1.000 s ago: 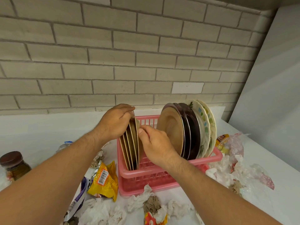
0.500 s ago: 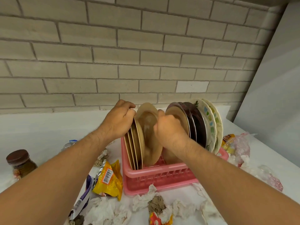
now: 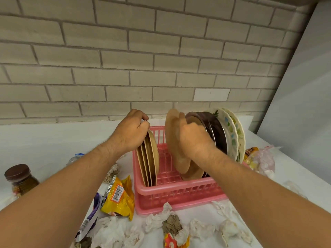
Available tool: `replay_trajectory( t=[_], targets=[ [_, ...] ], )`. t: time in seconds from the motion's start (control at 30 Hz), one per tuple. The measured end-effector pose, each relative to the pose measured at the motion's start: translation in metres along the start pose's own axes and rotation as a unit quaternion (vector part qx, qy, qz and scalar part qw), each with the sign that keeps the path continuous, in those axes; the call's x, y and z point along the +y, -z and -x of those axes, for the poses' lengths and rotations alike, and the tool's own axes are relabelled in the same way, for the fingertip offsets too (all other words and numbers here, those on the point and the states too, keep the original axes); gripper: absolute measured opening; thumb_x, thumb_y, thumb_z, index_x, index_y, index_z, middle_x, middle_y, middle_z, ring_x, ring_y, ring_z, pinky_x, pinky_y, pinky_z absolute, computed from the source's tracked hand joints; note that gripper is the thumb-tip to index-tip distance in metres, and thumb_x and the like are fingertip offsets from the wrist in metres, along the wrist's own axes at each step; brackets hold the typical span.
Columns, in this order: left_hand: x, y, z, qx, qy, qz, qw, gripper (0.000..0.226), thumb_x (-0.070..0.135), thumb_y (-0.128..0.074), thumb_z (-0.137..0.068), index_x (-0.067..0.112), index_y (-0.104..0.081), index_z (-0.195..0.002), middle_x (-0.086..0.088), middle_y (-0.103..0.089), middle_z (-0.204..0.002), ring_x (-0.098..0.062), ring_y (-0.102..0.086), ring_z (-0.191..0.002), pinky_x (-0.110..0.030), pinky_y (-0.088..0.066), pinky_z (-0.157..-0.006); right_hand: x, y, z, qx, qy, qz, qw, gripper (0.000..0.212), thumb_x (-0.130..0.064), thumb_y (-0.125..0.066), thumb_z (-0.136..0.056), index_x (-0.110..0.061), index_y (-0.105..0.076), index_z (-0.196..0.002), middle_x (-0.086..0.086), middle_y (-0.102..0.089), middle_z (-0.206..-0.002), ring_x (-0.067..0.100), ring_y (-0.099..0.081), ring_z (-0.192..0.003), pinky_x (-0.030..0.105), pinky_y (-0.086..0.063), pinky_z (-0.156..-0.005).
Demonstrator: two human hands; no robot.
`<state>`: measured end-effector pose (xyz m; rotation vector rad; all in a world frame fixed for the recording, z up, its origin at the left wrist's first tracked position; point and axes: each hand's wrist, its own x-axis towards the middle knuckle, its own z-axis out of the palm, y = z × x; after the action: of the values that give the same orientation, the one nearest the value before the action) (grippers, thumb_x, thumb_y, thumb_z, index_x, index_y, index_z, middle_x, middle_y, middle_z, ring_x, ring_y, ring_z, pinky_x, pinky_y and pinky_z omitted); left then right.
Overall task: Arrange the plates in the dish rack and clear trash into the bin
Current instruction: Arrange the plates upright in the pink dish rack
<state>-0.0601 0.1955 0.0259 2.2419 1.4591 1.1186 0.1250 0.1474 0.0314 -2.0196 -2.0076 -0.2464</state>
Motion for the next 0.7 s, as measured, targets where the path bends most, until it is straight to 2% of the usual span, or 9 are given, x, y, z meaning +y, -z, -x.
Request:
replay_trajectory(
  t=[0.13,0.23,0.3,0.4,0.47,0.57,0.6,0.7],
  targets=[
    [-0.001,-0.001,0.000,0.000,0.000,0.000,1.000,0.025,0.021,-0.040,-0.093,0.017,-0.053,-0.114,0.009,-0.043,-0.112,-0.008,-0.045,-0.099,-0.012,-0.030,-0.068,-0.001,-0.011,0.014,-0.028,-0.010,-0.034,0.999,0.075,-0.005,-0.046,-0.089,-0.022,-0.001,-0.146,0.004,-0.049,-0.069,0.016,-0.050,-0.054,0.031,-0.045,-0.048],
    [0.000,-0.001,0.000,0.002,-0.001,-0.001,1.000,0.026,0.022,-0.040,-0.093,0.017,-0.053,-0.115,0.009,-0.044,-0.112,-0.008,-0.045,-0.100,-0.018,-0.031,-0.071,0.002,-0.009,0.020,-0.015,-0.015,-0.038,0.999,0.070,-0.001,-0.049,-0.087,-0.024,-0.010,-0.141,0.002,-0.049,-0.065,0.014,-0.049,-0.051,0.028,-0.043,-0.041],
    [0.000,-0.001,0.000,0.003,0.000,0.000,1.000,0.027,0.022,-0.039,-0.094,0.017,-0.053,-0.115,0.009,-0.043,-0.113,-0.008,-0.045,-0.101,-0.020,-0.032,-0.074,0.006,-0.008,0.025,-0.013,-0.023,-0.042,0.999,0.070,0.001,-0.048,-0.086,-0.026,-0.011,-0.138,0.003,-0.050,-0.064,0.016,-0.051,-0.052,0.031,-0.043,-0.040],
    [-0.001,-0.001,0.000,0.003,0.000,-0.005,1.000,0.028,0.022,-0.039,-0.094,0.016,-0.053,-0.116,0.010,-0.043,-0.112,-0.007,-0.044,-0.101,-0.021,-0.032,-0.075,0.013,-0.011,0.036,-0.004,-0.041,-0.046,0.998,0.069,-0.002,-0.048,-0.087,-0.028,-0.008,-0.137,0.003,-0.047,-0.060,0.016,-0.047,-0.050,0.029,-0.036,-0.038],
    [-0.001,-0.001,0.000,0.002,-0.001,-0.005,1.000,0.028,0.022,-0.039,-0.093,0.016,-0.054,-0.116,0.010,-0.043,-0.112,-0.007,-0.044,-0.100,-0.018,-0.031,-0.072,0.016,-0.014,0.042,0.000,-0.046,-0.055,0.997,0.069,-0.003,-0.048,-0.087,-0.029,-0.006,-0.135,0.003,-0.047,-0.061,0.016,-0.048,-0.051,0.030,-0.039,-0.041],
    [0.000,-0.002,-0.001,0.002,-0.002,-0.006,1.000,0.028,0.022,-0.039,-0.094,0.016,-0.054,-0.116,0.010,-0.042,-0.112,-0.007,-0.045,-0.100,-0.017,-0.031,-0.070,0.020,-0.015,0.046,-0.010,-0.075,-0.081,0.994,0.061,-0.006,-0.045,-0.088,-0.032,-0.008,-0.129,0.004,-0.050,-0.065,0.021,-0.054,-0.060,0.038,-0.053,-0.055],
    [0.000,-0.002,-0.001,0.002,-0.002,-0.006,1.000,0.028,0.022,-0.039,-0.094,0.016,-0.054,-0.116,0.010,-0.042,-0.111,-0.007,-0.045,-0.099,-0.016,-0.031,-0.070,0.022,-0.015,0.047,-0.011,-0.084,-0.085,0.993,0.063,-0.006,-0.046,-0.087,-0.033,-0.007,-0.128,0.004,-0.049,-0.065,0.021,-0.054,-0.060,0.037,-0.053,-0.054],
    [0.000,-0.002,-0.001,0.003,-0.002,-0.007,1.000,0.028,0.021,-0.039,-0.094,0.015,-0.054,-0.117,0.010,-0.042,-0.111,-0.007,-0.044,-0.100,-0.015,-0.030,-0.070,0.026,-0.017,0.051,0.001,-0.090,-0.057,0.994,0.074,-0.002,-0.051,-0.083,-0.033,-0.003,-0.130,0.001,-0.045,-0.061,0.016,-0.045,-0.050,0.028,-0.036,-0.039]
  ],
)
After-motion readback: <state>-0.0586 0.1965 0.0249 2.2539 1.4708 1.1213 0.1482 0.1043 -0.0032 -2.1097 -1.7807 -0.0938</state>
